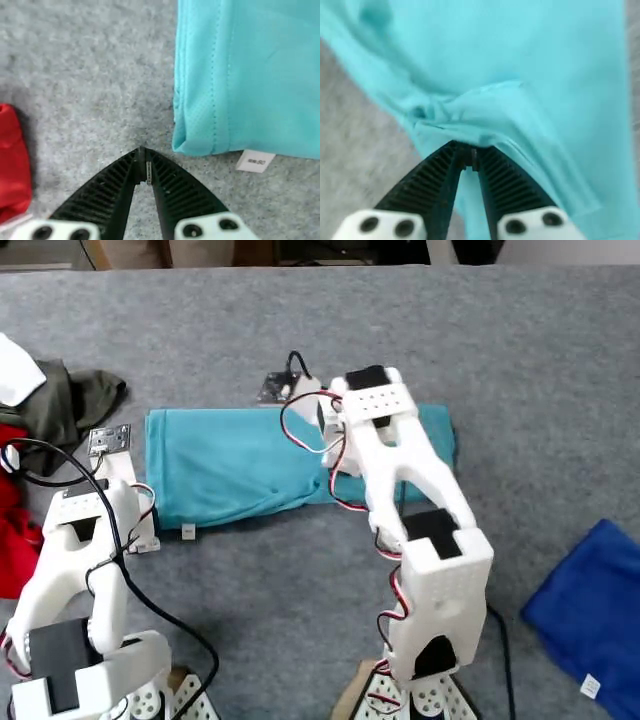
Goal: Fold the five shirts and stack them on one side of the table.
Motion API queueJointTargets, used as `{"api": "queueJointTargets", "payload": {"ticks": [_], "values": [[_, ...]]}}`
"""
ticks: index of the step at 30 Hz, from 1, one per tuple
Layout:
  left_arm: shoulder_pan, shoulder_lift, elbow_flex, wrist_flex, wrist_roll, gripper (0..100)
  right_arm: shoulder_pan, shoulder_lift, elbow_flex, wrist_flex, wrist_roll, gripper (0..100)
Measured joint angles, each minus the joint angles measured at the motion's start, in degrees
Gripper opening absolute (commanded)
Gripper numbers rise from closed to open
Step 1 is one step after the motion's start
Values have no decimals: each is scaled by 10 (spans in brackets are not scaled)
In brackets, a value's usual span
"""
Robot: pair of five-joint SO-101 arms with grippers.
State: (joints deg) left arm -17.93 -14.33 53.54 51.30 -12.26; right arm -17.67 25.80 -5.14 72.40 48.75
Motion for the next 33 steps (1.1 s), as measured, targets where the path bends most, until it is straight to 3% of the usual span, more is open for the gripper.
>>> {"api": "queueJointTargets", "payload": {"ticks": [12,21,28,33], "values": [[0,0,0,0,0,21,-15,153,-194,59,-21,5],[0,0,0,0,0,21,40,149,-367,238,-13,5],[0,0,0,0,0,21,113,142,-382,273,-4,5],[0,0,0,0,0,21,120,142,-340,262,-4,5]]}}
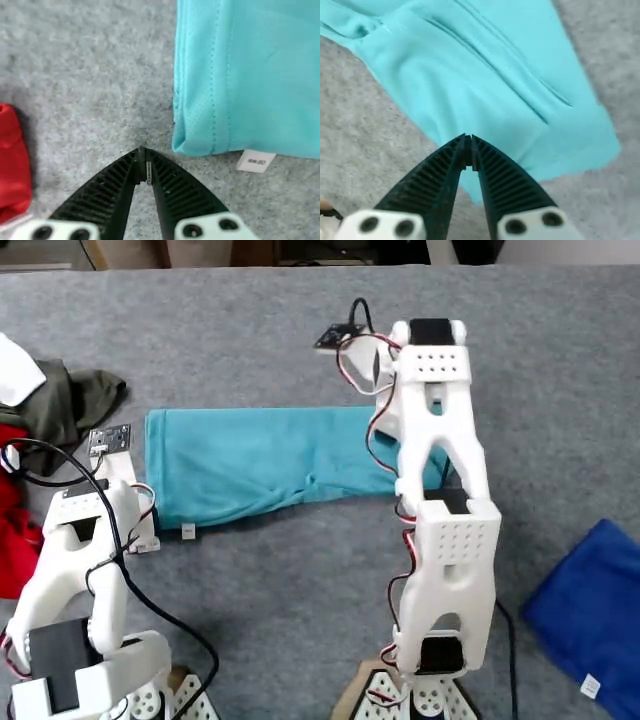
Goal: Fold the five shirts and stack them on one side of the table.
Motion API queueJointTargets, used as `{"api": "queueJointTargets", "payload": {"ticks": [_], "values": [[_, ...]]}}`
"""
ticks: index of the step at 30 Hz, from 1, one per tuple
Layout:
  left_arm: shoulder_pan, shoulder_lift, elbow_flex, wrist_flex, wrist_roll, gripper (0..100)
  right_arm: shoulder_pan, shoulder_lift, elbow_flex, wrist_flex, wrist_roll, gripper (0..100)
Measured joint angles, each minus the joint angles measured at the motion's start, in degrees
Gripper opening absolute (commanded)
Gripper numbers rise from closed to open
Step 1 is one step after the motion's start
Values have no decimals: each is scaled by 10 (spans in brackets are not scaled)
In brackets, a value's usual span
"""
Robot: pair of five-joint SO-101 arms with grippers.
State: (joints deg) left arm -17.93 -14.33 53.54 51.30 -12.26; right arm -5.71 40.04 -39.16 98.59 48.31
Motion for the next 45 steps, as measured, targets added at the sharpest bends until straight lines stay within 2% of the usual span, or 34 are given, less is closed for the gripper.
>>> {"api": "queueJointTargets", "payload": {"ticks": [10,16,20,26,30,33,39,45], "values": [[0,0,0,0,0,19,1,38,134,-154,-31,5],[0,0,0,0,-3,19,1,25,135,-124,-31,5],[0,0,0,2,-26,19,1,-58,135,-86,-31,5],[-2,0,-108,101,-29,22,8,-199,141,-28,-27,5],[-2,0,-229,182,-29,118,10,-263,205,-17,-24,5],[-2,0,-295,200,-28,187,10,-308,295,-57,-24,5],[-2,4,-337,185,15,238,13,-380,533,-220,-15,5],[-2,103,-380,175,57,276,53,-407,677,-311,7,5]]}}
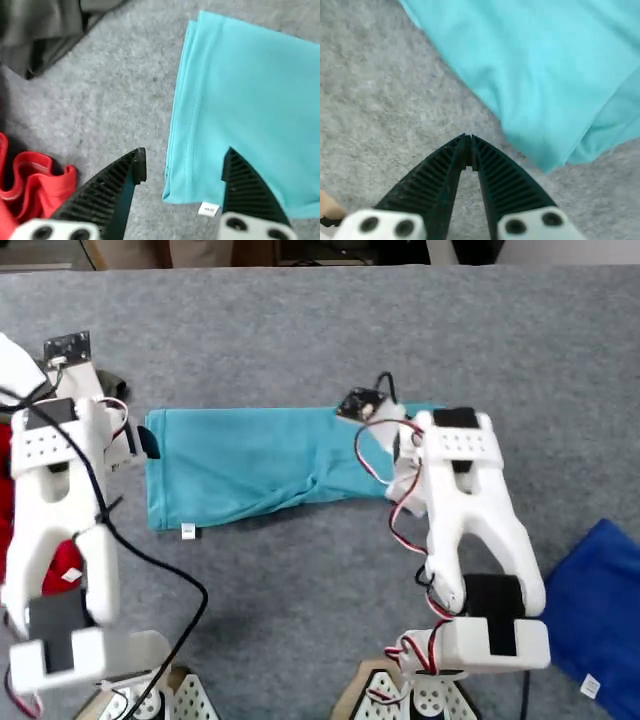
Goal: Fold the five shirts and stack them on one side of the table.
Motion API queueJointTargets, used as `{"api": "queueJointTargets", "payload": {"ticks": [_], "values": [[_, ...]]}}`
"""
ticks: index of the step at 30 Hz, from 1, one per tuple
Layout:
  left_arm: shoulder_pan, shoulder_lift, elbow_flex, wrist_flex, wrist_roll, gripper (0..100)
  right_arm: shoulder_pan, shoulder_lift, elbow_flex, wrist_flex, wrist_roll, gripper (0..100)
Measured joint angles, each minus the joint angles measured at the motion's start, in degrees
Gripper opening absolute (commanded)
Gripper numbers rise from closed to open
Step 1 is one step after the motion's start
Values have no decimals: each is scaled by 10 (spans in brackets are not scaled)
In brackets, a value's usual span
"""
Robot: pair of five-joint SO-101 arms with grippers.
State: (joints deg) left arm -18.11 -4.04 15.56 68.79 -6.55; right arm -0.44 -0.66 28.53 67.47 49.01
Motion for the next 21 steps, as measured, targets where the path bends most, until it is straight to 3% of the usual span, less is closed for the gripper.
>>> {"api": "queueJointTargets", "payload": {"ticks": [11,17,21], "values": [[0,261,-200,25,11,271,76,-9,102,-93,14,5],[0,372,-279,31,11,267,120,-86,138,-94,14,5],[4,406,-316,56,11,206,130,-165,164,-94,14,5]]}}
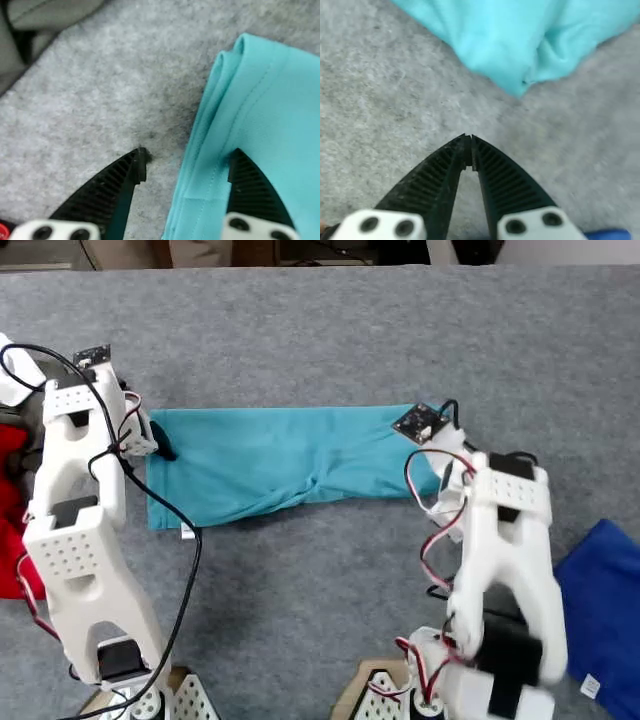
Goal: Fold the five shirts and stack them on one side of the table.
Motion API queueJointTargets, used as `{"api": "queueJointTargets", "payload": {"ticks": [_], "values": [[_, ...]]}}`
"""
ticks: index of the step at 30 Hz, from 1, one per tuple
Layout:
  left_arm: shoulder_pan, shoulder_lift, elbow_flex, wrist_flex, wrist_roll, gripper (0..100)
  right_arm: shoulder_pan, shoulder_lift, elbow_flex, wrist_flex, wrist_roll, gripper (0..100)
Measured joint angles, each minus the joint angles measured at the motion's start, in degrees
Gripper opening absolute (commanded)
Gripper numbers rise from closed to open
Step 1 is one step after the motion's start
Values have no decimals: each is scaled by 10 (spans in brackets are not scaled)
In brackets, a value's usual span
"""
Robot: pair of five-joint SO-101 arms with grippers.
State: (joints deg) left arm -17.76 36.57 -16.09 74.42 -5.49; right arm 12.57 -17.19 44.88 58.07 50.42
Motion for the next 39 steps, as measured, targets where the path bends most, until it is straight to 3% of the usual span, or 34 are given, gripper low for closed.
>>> {"api": "queueJointTargets", "payload": {"ticks": [9,19,27,30,39], "values": [[26,47,-62,39,-15,16,-1,-151,52,0,0,5],[27,59,-72,50,-16,19,-2,-215,84,-4,0,5],[23,68,-252,232,-17,19,33,-211,170,-176,-116,5],[26,68,-318,252,-16,19,48,-190,201,-237,-159,5],[121,68,-338,257,-9,19,92,-56,180,-287,-207,5]]}}
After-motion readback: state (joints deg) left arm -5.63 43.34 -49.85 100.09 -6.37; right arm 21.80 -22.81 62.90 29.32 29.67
